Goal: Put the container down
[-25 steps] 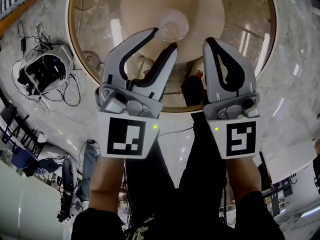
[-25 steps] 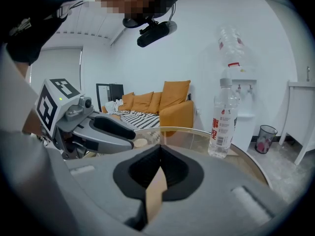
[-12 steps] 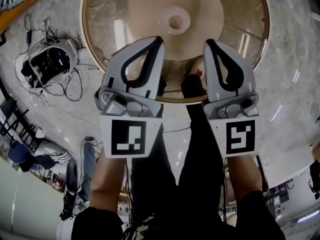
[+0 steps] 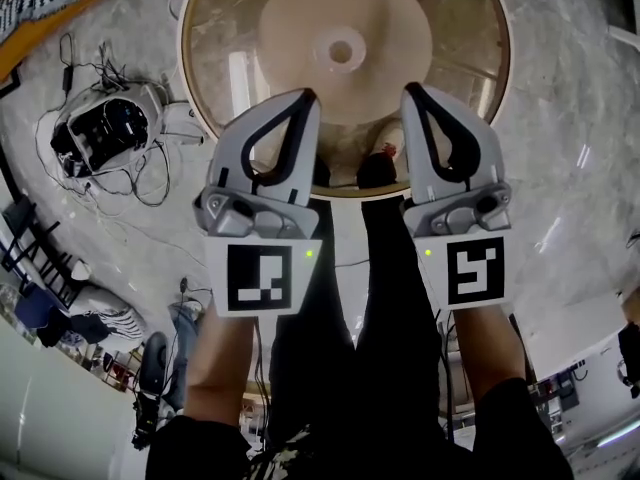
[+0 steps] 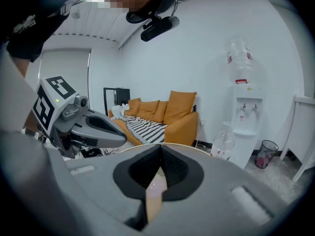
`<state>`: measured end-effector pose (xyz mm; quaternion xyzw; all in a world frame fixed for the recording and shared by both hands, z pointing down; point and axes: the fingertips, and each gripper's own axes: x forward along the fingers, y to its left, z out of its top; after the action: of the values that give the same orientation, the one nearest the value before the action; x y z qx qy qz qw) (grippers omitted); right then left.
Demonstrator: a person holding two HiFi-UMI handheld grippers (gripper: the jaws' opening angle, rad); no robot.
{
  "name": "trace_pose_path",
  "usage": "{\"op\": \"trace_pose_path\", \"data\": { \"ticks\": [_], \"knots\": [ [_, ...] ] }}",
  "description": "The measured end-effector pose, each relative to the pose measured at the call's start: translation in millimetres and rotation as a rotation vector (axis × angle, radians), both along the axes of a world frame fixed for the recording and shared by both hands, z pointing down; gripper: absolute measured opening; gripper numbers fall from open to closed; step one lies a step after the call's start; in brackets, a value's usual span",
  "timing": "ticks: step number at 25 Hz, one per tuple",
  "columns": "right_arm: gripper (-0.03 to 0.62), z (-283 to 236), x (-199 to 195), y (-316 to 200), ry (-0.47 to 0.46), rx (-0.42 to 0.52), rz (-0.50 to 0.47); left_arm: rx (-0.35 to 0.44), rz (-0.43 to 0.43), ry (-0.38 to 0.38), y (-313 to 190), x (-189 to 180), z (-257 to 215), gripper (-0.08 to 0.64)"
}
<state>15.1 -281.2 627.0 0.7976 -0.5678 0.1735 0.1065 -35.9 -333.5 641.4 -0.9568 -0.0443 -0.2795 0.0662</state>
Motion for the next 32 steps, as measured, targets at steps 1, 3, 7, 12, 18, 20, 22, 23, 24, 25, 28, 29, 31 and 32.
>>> {"op": "trace_pose_path", "data": {
  "ticks": [1, 3, 7, 12, 18, 20, 22, 23, 24, 25, 28, 29, 31, 32],
  "knots": [
    [-0.005, -6.0, -0.3, 1.3, 0.000, 0.002, -0.001, 0.001, -0.002, 0.003, 1.4, 0.7, -6.5, 0.012],
    [-0.005, -17.1, -1.1, 4.6, 0.003, 0.002, -0.008, -0.001, -0.007, 0.009, 4.9, 2.6, -19.2, 0.012],
    [-0.005, -41.4, -3.6, 3.8, 0.013, 0.013, -0.015, 0.012, -0.035, 0.020, 2.2, 1.2, -42.7, 0.012],
    [-0.005, -78.3, -1.9, 5.9, 0.044, 0.018, -0.036, 0.003, -0.066, 0.038, 5.6, 0.6, -75.7, 0.012],
    [-0.005, -124.6, -5.4, 2.9, 0.053, 0.039, -0.033, 0.005, -0.075, 0.053, 1.8, -3.5, -121.4, 0.012],
    [-0.005, -137.5, -9.8, 1.5, 0.055, 0.042, -0.035, 0.014, -0.078, 0.063, -2.0, -4.2, -136.5, 0.012],
    [-0.005, -149.2, -13.7, 0.8, 0.057, 0.045, -0.036, 0.018, -0.089, 0.070, -5.4, -5.2, -150.0, 0.012],
    [-0.005, -154.7, -15.4, 1.2, 0.057, 0.045, -0.036, 0.017, -0.093, 0.073, -5.4, -5.8, -156.5, 0.012],
    [-0.005, -160.3, -17.1, 2.2, 0.058, 0.045, -0.036, 0.015, -0.094, 0.077, -4.2, -6.5, -162.7, 0.012],
    [-0.005, -165.9, -19.0, 3.3, 0.059, 0.044, -0.038, 0.015, -0.093, 0.079, -2.3, -7.6, -168.6, 0.012],
    [-0.005, -182.8, -23.8, 4.1, 0.062, 0.048, -0.037, 0.024, -0.081, 0.089, 0.7, -11.0, -186.2, 0.012],
    [-0.005, -188.6, -25.1, 3.4, 0.064, 0.051, -0.036, 0.024, -0.080, 0.095, 0.2, -12.3, -192.1, 0.012],
    [-0.005, -199.9, -27.0, 2.3, 0.074, 0.049, -0.040, 0.020, -0.084, 0.109, -2.0, -14.2, -204.0, 0.012],
    [-0.005, -205.8, -27.6, 2.4, 0.078, 0.046, -0.042, 0.020, -0.086, 0.112, -3.0, -15.1, -209.8, 0.012]
  ]
}}
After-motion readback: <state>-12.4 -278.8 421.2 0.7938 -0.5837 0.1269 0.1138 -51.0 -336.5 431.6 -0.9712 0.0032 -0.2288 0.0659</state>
